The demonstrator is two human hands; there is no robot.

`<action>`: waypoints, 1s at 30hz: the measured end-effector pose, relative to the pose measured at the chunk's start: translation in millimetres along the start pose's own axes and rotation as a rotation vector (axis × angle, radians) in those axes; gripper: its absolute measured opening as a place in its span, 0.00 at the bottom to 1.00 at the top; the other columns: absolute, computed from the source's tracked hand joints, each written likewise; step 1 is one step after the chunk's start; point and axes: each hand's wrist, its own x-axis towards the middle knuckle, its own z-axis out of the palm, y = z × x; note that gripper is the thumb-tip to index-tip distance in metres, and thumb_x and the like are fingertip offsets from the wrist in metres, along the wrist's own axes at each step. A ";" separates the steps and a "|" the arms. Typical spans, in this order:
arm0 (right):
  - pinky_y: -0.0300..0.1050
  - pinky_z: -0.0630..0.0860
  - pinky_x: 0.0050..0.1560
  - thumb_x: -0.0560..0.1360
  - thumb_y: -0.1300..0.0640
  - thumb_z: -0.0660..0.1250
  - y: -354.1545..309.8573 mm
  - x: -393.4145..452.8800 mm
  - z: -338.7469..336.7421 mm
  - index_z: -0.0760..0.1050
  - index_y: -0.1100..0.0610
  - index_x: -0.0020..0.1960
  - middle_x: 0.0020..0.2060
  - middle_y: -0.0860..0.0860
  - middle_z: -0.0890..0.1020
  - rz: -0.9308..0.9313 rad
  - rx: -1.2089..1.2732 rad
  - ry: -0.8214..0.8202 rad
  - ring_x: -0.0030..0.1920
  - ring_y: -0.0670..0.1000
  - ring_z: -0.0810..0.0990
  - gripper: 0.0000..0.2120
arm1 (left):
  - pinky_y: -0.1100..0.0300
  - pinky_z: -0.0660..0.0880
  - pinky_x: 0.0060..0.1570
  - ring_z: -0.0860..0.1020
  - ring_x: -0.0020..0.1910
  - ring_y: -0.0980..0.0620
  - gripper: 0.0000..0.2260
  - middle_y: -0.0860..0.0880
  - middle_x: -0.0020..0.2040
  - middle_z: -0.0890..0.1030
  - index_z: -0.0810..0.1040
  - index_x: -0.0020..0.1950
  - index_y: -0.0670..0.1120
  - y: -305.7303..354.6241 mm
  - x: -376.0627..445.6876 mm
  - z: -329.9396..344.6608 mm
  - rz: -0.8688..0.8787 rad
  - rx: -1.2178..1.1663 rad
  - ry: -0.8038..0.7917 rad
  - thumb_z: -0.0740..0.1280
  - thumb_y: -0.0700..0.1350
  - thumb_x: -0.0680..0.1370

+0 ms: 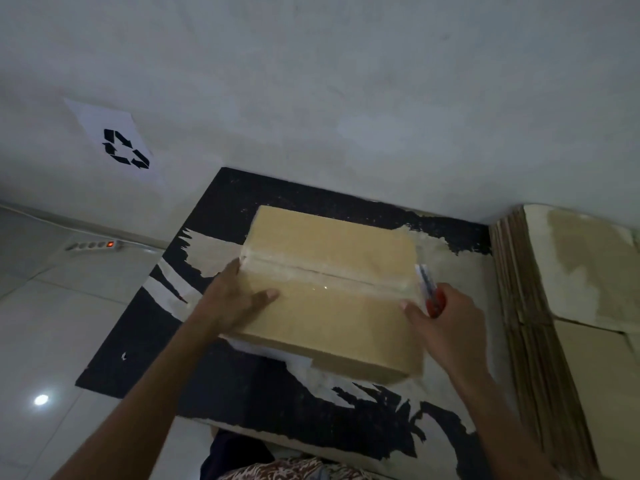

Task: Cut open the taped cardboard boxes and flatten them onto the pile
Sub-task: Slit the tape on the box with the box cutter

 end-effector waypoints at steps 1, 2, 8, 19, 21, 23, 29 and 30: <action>0.38 0.72 0.35 0.71 0.42 0.74 3.7 7.4 -3.1 0.77 0.54 0.52 0.41 0.48 0.80 0.040 -0.027 -0.026 0.37 0.45 0.78 0.19 | 0.44 0.71 0.65 0.72 0.67 0.41 0.38 0.45 0.68 0.72 0.62 0.76 0.49 2.7 6.3 -8.6 0.022 0.028 -0.050 0.75 0.57 0.71; 0.41 0.76 0.38 0.70 0.39 0.74 8.5 11.2 -2.6 0.76 0.53 0.61 0.47 0.48 0.81 0.084 0.000 -0.082 0.41 0.48 0.80 0.26 | 0.43 0.71 0.64 0.73 0.67 0.41 0.40 0.45 0.69 0.73 0.63 0.77 0.50 5.3 12.8 -15.7 0.039 0.060 -0.062 0.75 0.59 0.70; 0.51 0.84 0.44 0.68 0.42 0.77 3.7 -25.8 30.1 0.60 0.51 0.75 0.56 0.51 0.80 0.145 0.304 -0.125 0.44 0.50 0.84 0.43 | 0.33 0.67 0.66 0.62 0.76 0.37 0.45 0.42 0.80 0.58 0.53 0.80 0.50 11.2 16.7 5.0 -0.115 0.197 0.538 0.68 0.69 0.72; 0.38 0.78 0.30 0.74 0.50 0.73 -9.2 -57.7 39.1 0.60 0.47 0.72 0.38 0.51 0.83 -0.007 0.361 -0.347 0.32 0.46 0.82 0.32 | 0.44 0.71 0.66 0.72 0.67 0.45 0.47 0.46 0.71 0.71 0.56 0.79 0.51 10.6 18.8 21.0 0.083 -0.168 0.308 0.77 0.61 0.68; 0.36 0.80 0.36 0.73 0.48 0.74 -11.7 -64.8 41.7 0.56 0.42 0.76 0.41 0.48 0.83 -0.058 0.319 -0.486 0.40 0.46 0.84 0.39 | 0.56 0.67 0.62 0.74 0.60 0.51 0.36 0.47 0.65 0.77 0.70 0.73 0.48 18.2 23.8 18.3 0.089 -0.132 0.431 0.75 0.61 0.70; 0.32 0.77 0.38 0.72 0.46 0.75 -13.3 -65.2 41.3 0.59 0.42 0.75 0.42 0.47 0.82 -0.114 0.298 -0.519 0.41 0.43 0.82 0.37 | 0.55 0.69 0.57 0.77 0.57 0.48 0.26 0.45 0.61 0.79 0.78 0.62 0.44 22.0 29.1 16.1 0.115 0.032 0.497 0.71 0.62 0.73; 0.37 0.69 0.32 0.80 0.38 0.55 -3.9 -54.7 33.1 0.70 0.44 0.54 0.32 0.46 0.76 -0.358 0.083 -0.466 0.32 0.44 0.75 0.12 | 0.31 0.54 0.73 0.46 0.78 0.34 0.48 0.42 0.79 0.47 0.59 0.70 0.51 12.6 6.7 9.9 0.340 0.746 -0.070 0.63 0.80 0.61; 0.38 0.68 0.33 0.81 0.39 0.51 -1.8 -53.5 34.8 0.70 0.44 0.52 0.34 0.45 0.75 -0.418 -0.001 -0.460 0.34 0.43 0.74 0.13 | 0.31 0.48 0.74 0.40 0.79 0.36 0.51 0.42 0.79 0.43 0.55 0.73 0.50 10.5 -2.6 14.3 0.388 0.791 -0.146 0.64 0.80 0.60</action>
